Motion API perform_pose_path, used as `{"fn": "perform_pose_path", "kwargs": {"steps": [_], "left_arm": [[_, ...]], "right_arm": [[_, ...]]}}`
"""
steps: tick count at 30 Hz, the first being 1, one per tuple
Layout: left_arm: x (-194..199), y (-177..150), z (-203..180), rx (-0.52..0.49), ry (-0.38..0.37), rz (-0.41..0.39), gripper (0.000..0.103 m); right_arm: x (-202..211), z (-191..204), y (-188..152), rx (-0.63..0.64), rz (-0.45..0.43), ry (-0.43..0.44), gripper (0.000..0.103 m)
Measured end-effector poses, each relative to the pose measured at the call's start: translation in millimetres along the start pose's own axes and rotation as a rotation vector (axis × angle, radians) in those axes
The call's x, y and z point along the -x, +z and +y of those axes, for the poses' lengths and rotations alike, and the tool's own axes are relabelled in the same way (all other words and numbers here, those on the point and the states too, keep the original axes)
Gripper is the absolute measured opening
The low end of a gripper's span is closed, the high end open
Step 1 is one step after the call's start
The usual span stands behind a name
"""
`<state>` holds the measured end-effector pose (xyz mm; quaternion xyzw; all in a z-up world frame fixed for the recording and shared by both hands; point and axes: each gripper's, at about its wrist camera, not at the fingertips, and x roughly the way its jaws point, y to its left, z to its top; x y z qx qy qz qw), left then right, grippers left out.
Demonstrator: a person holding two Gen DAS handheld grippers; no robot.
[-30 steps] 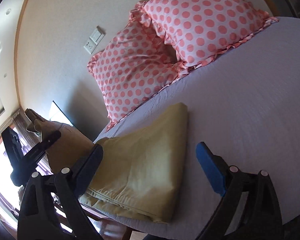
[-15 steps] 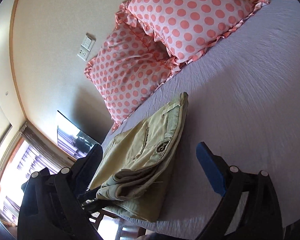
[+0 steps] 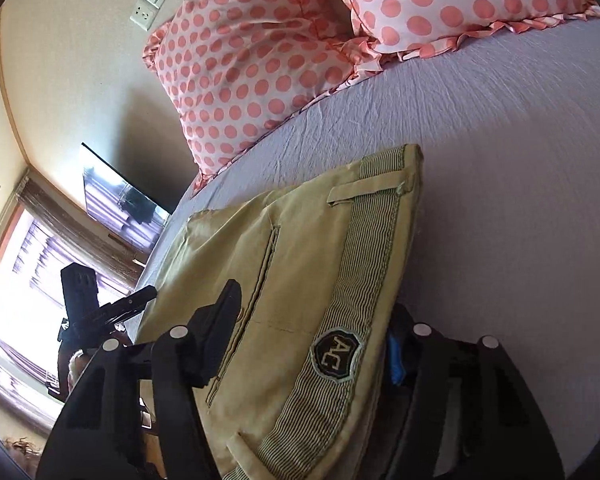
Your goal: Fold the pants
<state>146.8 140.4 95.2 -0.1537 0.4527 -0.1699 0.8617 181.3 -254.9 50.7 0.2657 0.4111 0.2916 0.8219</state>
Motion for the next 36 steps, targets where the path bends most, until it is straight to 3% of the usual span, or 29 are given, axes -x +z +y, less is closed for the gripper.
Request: {"fn": "perform_pose_path", "kwargs": {"steps": [2, 5, 7, 8, 9, 10, 11, 13, 18, 23, 25, 27, 29, 32, 34, 36], "left_arm": [[-12, 1, -4, 0.0, -0.087, 0.051, 0.064], [-26, 11, -16, -0.039, -0.117, 0.071, 0.078], [-34, 18, -18, -0.035, -0.129, 0.091, 0.077], [-37, 22, -16, -0.017, -0.142, 0.096, 0.069], [-39, 25, -12, 0.005, -0.148, 0.103, 0.059], [-39, 26, -7, 0.023, -0.142, 0.109, 0.033], [-37, 27, -2, 0.039, -0.157, 0.11, 0.013], [-31, 30, 5, 0.057, -0.201, 0.101, 0.008], [-14, 55, -15, -0.002, -0.174, 0.006, 0.006], [-24, 119, -28, -0.055, -0.104, -0.11, 0.006], [-42, 140, -32, -0.061, -0.042, -0.136, 0.007], [-65, 155, -31, -0.069, 0.057, -0.124, 0.013], [-77, 161, -19, -0.045, 0.166, -0.097, 0.017], [-52, 150, 6, -0.01, 0.237, -0.17, 0.017], [-31, 133, 12, -0.01, 0.195, -0.2, 0.02], [-18, 111, 7, -0.015, 0.069, -0.176, 0.035]], "right_arm": [[0, -3, 1, -0.009, 0.016, 0.023, 0.058], [1, -10, 4, -0.039, 0.009, 0.05, 0.052], [0, -11, 4, -0.039, 0.016, 0.056, 0.042], [-3, -14, 4, -0.052, 0.026, 0.058, 0.034], [-4, -16, 3, -0.072, 0.036, 0.08, 0.019], [-2, -15, 2, -0.077, 0.024, 0.112, 0.015], [1, -11, 1, -0.062, 0.01, 0.123, 0.014], [6, -1, 2, -0.03, -0.016, 0.148, 0.013], [4, 16, 30, 0.005, -0.054, 0.161, 0.012], [-5, 13, 83, -0.004, -0.119, 0.117, 0.012], [-9, 1, 102, -0.031, -0.163, 0.077, 0.012], [-20, -16, 116, -0.075, -0.176, -0.03, 0.017], [-24, -29, 117, -0.113, -0.156, -0.212, 0.023], [6, -20, 98, -0.042, -0.259, -0.387, 0.03], [25, -6, 80, 0.0, -0.317, -0.337, 0.063], [28, 8, 66, 0.026, -0.297, -0.224, 0.074]]}}
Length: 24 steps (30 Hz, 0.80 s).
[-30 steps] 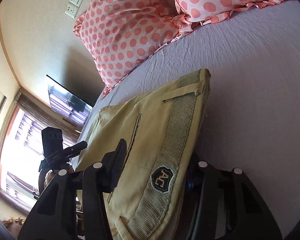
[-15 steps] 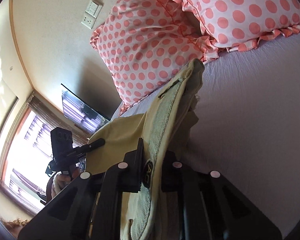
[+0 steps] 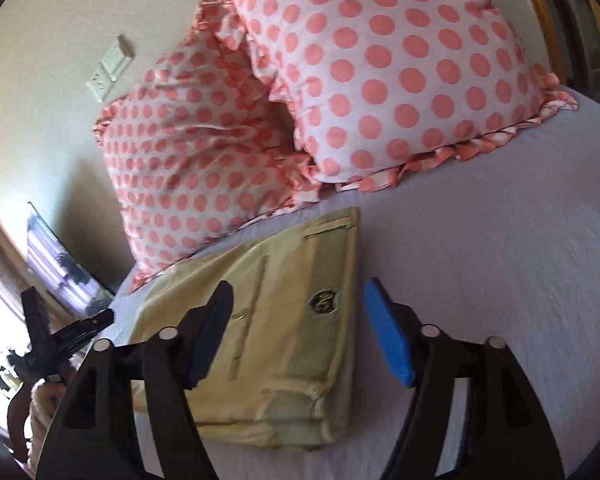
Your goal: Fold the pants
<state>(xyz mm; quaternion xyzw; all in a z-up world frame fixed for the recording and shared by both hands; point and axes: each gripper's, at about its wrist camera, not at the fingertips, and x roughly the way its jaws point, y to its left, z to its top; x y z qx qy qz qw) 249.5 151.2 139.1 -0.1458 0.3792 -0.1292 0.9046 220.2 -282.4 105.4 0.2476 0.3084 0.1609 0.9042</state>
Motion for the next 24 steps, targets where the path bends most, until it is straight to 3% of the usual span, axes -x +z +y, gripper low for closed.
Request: {"fn": "perform_pose_path", "kwargs": {"steps": [2, 5, 7, 10, 12, 14, 17, 24], "left_arm": [[7, -20, -20, -0.037, -0.09, 0.033, 0.061], [3, -47, -53, -0.11, -0.14, 0.095, 0.073], [-9, -59, -64, -0.124, -0.114, 0.14, 0.085], [-31, -72, -64, -0.135, -0.043, 0.202, 0.087], [-23, -78, -64, -0.142, -0.016, 0.164, 0.087], [-7, -88, -65, -0.18, 0.05, 0.118, 0.093], [22, -111, -59, -0.234, 0.149, 0.039, 0.101], [42, -159, -41, -0.225, 0.214, 0.048, 0.101]], "right_arm": [[0, 16, -14, 0.033, 0.043, 0.066, 0.074], [-11, 37, -35, 0.07, 0.118, 0.093, 0.08], [-21, 40, -46, 0.069, 0.158, 0.081, 0.091], [-25, 35, -54, 0.03, 0.181, 0.051, 0.091], [-13, 46, -56, 0.049, 0.165, -0.02, 0.092], [5, 64, -71, 0.132, 0.116, -0.113, 0.102], [23, 85, -105, 0.25, 0.043, -0.193, 0.102], [17, 105, -160, 0.388, 0.007, -0.34, 0.102]]}}
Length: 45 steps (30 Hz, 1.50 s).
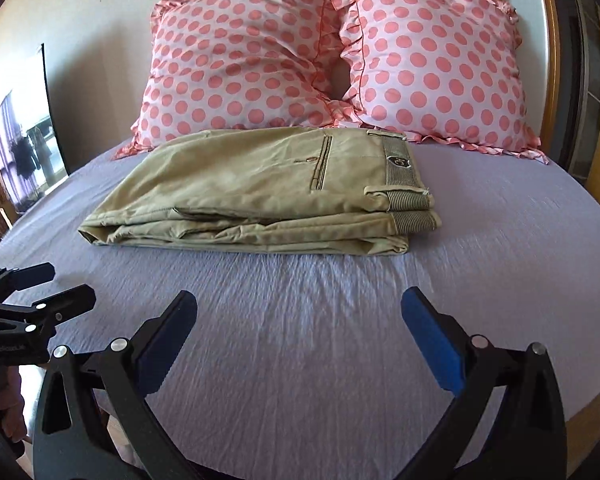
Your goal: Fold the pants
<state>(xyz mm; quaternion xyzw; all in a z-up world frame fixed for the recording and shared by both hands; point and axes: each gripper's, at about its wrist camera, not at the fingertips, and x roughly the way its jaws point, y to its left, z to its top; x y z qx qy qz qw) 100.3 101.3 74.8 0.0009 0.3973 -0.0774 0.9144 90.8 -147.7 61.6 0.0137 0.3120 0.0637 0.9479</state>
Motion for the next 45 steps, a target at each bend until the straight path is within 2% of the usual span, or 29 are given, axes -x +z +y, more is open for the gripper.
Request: {"fn": "perform_pose_path", "kwargs": {"steps": [1, 3, 7, 14, 45], "left_arm": [[3, -3, 0, -0.009, 0.021, -0.025, 0.101], [3, -8, -2, -0.019, 0.063, -0.026, 0.101], [4, -14, -4, -0.027, 0.09, -0.058, 0.101], [5, -25, -7, -0.017, 0.108, -0.139, 0.101], [6, -26, -8, -0.017, 0.111, -0.143, 0.101]], "right_arm": [[-2, 1, -2, 0.0, 0.002, -0.006, 0.102], [-5, 1, -4, -0.007, 0.004, -0.014, 0.102], [-11, 2, -12, -0.017, 0.032, -0.054, 0.102], [-5, 6, -23, -0.016, -0.042, -0.082, 0.102], [-5, 5, -23, -0.016, -0.04, -0.083, 0.102]]}}
